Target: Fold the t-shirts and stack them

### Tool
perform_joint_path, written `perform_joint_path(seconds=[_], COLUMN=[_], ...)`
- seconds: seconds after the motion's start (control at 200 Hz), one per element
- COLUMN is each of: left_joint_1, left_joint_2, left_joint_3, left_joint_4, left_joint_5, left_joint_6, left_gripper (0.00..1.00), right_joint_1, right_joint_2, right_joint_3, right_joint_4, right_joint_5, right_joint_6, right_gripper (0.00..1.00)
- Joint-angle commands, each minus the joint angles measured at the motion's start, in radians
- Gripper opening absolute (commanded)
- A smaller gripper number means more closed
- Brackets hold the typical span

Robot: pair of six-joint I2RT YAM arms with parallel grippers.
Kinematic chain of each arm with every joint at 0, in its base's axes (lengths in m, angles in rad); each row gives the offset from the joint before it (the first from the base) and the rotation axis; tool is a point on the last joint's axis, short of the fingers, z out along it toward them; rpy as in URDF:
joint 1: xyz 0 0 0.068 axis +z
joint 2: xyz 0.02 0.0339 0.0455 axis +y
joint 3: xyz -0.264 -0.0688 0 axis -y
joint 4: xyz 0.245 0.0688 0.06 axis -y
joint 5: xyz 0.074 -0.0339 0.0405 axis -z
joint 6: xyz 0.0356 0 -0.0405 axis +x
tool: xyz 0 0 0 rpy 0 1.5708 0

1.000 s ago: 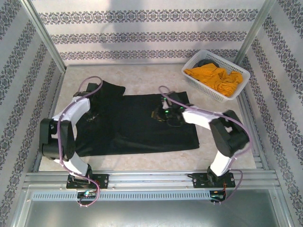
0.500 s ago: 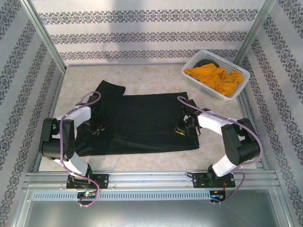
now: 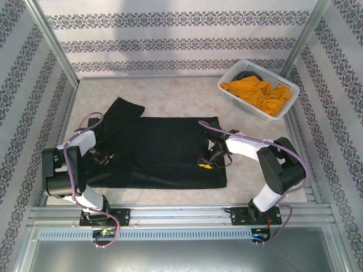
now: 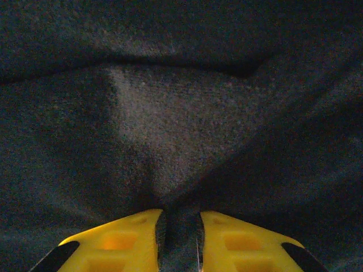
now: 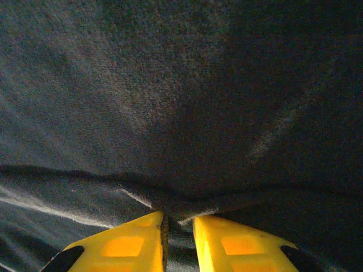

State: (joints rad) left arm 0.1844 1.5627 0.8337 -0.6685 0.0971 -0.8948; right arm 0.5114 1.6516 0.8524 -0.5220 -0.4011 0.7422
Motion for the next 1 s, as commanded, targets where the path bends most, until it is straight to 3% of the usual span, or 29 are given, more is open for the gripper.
perform_joint_path(seconds=[0.0,0.125,0.25,0.375,0.51,0.769,0.994], left_joint_1=[0.040,0.032,-0.022,-0.036,-0.036,-0.034,-0.037], left_joint_2=[0.005,-0.020,-0.058,0.002,0.165,0.463,0.685], left_joint_3=[-0.036,0.004,0.148,0.301,0.473,0.736,0.975], left_joint_4=[-0.054,-0.053,-0.086,-0.042,0.052,0.264,0.280], left_joint_5=[-0.067,-0.054,-0.110,-0.090,-0.029,-0.035,-0.057], left_joint_6=[0.046,0.066,0.087,0.095,0.123,0.213,0.303], left_gripper=[0.24,0.29,0.36,0.39,0.39,0.36,0.39], right_joint_1=[0.021,0.019,0.005,-0.038,-0.120,-0.145,-0.164], right_joint_2=[0.045,-0.031,-0.171,-0.238,-0.172,0.032,0.100], right_joint_3=[-0.028,-0.025,-0.013,0.012,0.093,0.358,0.444], right_joint_4=[-0.147,-0.136,-0.069,0.025,0.120,0.105,0.087], right_joint_5=[0.008,0.069,0.116,0.148,0.091,0.046,0.053], right_joint_6=[0.031,0.039,0.039,0.002,-0.021,-0.078,-0.084], right_gripper=[0.23,0.24,0.32,0.37,0.37,0.38,0.39])
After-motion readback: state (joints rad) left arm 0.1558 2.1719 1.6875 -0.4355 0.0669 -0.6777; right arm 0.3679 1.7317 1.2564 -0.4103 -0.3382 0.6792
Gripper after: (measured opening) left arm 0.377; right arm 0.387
